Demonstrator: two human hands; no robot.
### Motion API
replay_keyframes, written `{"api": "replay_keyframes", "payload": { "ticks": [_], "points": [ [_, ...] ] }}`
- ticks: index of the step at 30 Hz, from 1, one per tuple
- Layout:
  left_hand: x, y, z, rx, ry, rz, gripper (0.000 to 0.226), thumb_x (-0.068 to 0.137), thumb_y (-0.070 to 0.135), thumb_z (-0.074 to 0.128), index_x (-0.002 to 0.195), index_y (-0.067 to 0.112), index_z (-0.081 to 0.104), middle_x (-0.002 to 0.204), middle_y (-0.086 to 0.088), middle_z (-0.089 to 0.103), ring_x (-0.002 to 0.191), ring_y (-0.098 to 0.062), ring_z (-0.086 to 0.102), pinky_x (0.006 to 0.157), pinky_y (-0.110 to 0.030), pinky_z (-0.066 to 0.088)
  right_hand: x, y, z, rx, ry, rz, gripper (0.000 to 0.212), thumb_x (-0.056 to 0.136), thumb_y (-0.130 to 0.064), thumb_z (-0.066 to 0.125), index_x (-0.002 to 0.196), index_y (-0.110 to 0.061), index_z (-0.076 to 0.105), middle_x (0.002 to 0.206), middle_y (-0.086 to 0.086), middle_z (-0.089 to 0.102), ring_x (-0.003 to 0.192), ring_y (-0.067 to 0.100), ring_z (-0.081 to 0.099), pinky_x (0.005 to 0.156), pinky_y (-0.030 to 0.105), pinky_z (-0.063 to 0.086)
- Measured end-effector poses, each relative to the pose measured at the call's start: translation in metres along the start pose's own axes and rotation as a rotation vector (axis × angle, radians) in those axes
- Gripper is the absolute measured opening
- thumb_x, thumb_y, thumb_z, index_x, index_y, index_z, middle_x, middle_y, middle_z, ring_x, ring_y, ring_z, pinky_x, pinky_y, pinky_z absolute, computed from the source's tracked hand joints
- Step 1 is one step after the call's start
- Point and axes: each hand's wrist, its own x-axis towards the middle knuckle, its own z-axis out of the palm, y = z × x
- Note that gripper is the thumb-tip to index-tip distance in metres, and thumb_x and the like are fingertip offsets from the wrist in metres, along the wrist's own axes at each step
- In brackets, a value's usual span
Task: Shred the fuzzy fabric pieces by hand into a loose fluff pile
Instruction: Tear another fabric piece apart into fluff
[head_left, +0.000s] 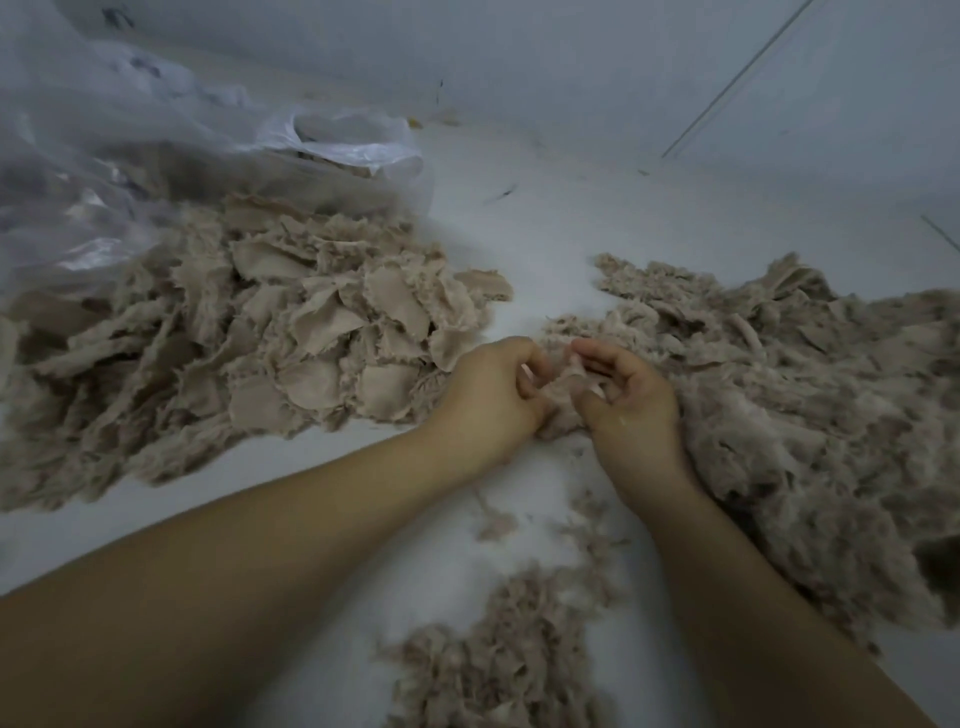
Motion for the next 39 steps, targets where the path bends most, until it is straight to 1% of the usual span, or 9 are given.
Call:
{"api": "replay_keyframes", "payload": {
  "ticks": [3,8,11,16,22,25,28,32,39],
  "points": [
    [0.018,-0.005,0.006,0.194,-0.055,0.014,0.021,0.079,0.023,0.078,0.097,0.017,0.069,0.063,0.01,0.051,0.05,-0.002,0.045,0.047,-0.019,0.035,0.002,0.001,0.001,-0.003,0.01,0.007,0.044,0.091,0.007,0.059,0.109,-0.033,0.064,0.117,-0.011,0.065,0.111,0.001,0.061,0.096,0.029,0.054],
    [0.014,-0.003,0.008,0.271,-0.08,-0.01,0.036,0.082,0.024,0.073,0.058,0.009,0.051,0.056,-0.008,0.051,0.053,-0.022,0.05,0.05,-0.032,0.038,0.002,0.0,0.0,0.035,0.023,0.024,0.041,0.09,0.005,0.063,0.105,-0.033,0.064,0.118,-0.006,0.067,0.113,0.008,0.063,0.095,0.027,0.054],
    [-0.017,0.002,0.005,0.086,-0.049,-0.096,0.029,0.089,0.021,0.066,0.068,0.002,0.06,0.049,0.001,0.052,0.04,-0.007,0.048,0.042,-0.026,0.041,0.001,-0.003,0.001,0.066,0.037,0.036,0.039,0.09,0.008,0.062,0.102,-0.029,0.065,0.119,0.003,0.068,0.114,0.018,0.064,0.097,0.035,0.054],
    [-0.061,0.017,-0.011,-0.124,-0.612,-0.229,0.026,0.093,0.02,0.065,0.07,0.009,0.068,0.052,-0.004,0.065,0.037,-0.012,0.055,0.04,-0.022,0.046,0.001,-0.005,0.003,0.076,0.04,0.041,0.036,0.089,0.006,0.064,0.101,-0.028,0.065,0.112,-0.006,0.066,0.102,-0.003,0.064,0.084,0.015,0.053],
    [-0.005,0.023,-0.013,-0.066,-0.037,-0.084,0.016,0.085,0.019,0.074,0.087,0.009,0.061,0.076,-0.005,0.063,0.057,-0.013,0.058,0.051,-0.027,0.049,-0.001,-0.004,0.0,0.069,-0.012,0.027,0.042,0.086,0.008,0.066,0.106,-0.03,0.063,0.113,-0.007,0.064,0.104,0.0,0.063,0.083,0.017,0.053],
    [0.01,0.016,0.001,0.038,-0.139,-0.136,0.031,0.081,0.023,0.079,0.101,0.012,0.058,0.081,-0.002,0.061,0.065,-0.013,0.058,0.059,-0.03,0.052,0.0,-0.005,0.002,0.076,-0.015,0.052,0.049,0.086,0.015,0.061,0.105,-0.03,0.062,0.11,-0.009,0.064,0.103,0.002,0.064,0.087,0.024,0.054],
    [0.014,0.009,0.005,-0.234,-0.094,-0.196,0.018,0.085,0.009,0.073,0.094,0.006,0.057,0.054,-0.004,0.058,0.037,-0.013,0.052,0.038,-0.02,0.041,0.0,-0.006,0.002,0.096,-0.004,0.047,0.043,0.086,0.012,0.062,0.108,-0.025,0.063,0.11,-0.005,0.066,0.096,-0.002,0.067,0.078,0.018,0.054],
    [0.014,0.003,0.005,-0.562,0.009,-0.155,0.015,0.09,-0.003,0.063,0.078,0.003,0.057,0.047,-0.009,0.058,0.03,-0.017,0.05,0.034,-0.019,0.04,0.0,-0.003,0.001,0.126,-0.018,0.08,0.031,0.089,-0.001,0.068,0.115,-0.018,0.064,0.106,0.002,0.071,0.093,0.011,0.072,0.074,0.022,0.057],
    [0.022,-0.002,0.008,-0.36,-0.067,-0.13,0.018,0.082,0.022,0.077,0.091,0.017,0.063,0.061,0.002,0.056,0.047,-0.005,0.047,0.047,-0.02,0.039,-0.003,-0.005,0.002,0.153,-0.064,0.048,0.03,0.09,0.003,0.064,0.107,-0.022,0.065,0.094,0.005,0.075,0.088,0.02,0.073,0.072,0.026,0.058]
  ]
}}
